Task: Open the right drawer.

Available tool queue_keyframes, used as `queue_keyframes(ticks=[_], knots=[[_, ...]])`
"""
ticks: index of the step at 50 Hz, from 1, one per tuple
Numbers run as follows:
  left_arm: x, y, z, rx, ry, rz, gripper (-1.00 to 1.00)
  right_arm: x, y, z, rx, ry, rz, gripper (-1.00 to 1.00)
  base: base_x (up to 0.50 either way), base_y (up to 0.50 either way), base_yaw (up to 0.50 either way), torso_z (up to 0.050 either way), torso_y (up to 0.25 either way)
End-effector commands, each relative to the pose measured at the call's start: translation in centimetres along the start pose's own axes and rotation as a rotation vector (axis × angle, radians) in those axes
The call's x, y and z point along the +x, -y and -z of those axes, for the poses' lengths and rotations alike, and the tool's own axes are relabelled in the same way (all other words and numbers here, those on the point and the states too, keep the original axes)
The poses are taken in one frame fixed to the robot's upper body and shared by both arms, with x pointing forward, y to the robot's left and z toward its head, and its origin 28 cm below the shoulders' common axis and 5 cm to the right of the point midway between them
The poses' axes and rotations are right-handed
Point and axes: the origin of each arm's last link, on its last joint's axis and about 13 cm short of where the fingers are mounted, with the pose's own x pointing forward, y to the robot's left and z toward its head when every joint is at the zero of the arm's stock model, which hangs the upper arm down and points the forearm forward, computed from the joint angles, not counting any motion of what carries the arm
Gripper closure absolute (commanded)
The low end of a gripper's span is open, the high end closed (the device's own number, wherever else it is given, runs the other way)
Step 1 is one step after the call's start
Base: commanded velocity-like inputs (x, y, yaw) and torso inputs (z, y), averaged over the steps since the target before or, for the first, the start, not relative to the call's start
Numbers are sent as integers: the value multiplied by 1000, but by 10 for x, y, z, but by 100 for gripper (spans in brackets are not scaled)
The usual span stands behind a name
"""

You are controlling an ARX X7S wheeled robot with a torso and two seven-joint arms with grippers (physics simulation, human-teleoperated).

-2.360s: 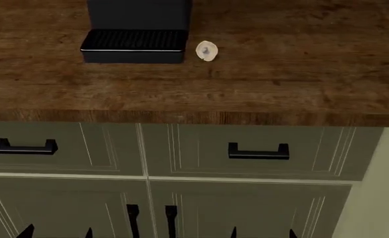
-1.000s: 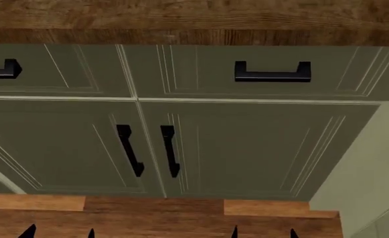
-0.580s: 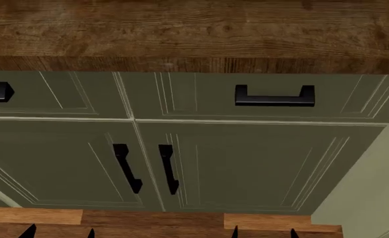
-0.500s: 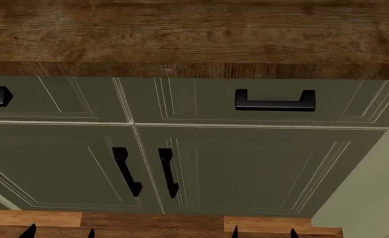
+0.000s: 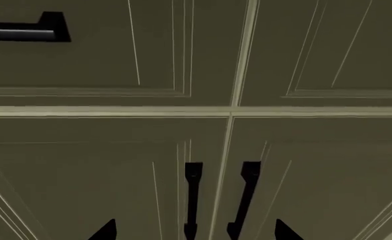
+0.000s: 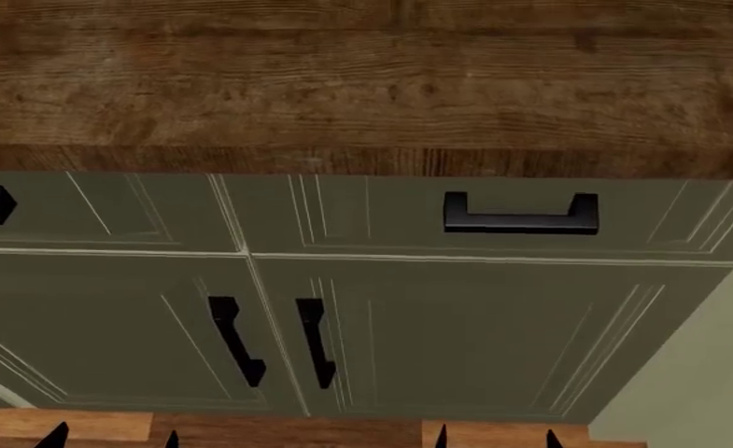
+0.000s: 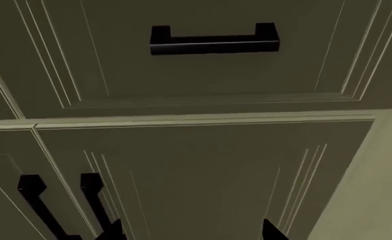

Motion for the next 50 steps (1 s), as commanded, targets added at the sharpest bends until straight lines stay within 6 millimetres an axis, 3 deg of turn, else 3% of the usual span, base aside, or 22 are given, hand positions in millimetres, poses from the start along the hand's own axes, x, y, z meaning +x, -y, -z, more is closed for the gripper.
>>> queue_keyframes(ticks=[1, 35, 50], knots=[[0, 0, 0, -1, -2, 0, -100, 0, 0, 0, 2, -1, -2, -100, 86, 0, 0, 0, 0], [-1, 0, 0, -2, 2, 2, -100, 0, 0, -1, -4, 7, 7, -100, 87, 0, 0, 0, 0], [-1, 0, 1, -11, -6, 1, -100, 4, 7, -12, -162, -7, 117, -100, 2, 0, 0, 0, 0]])
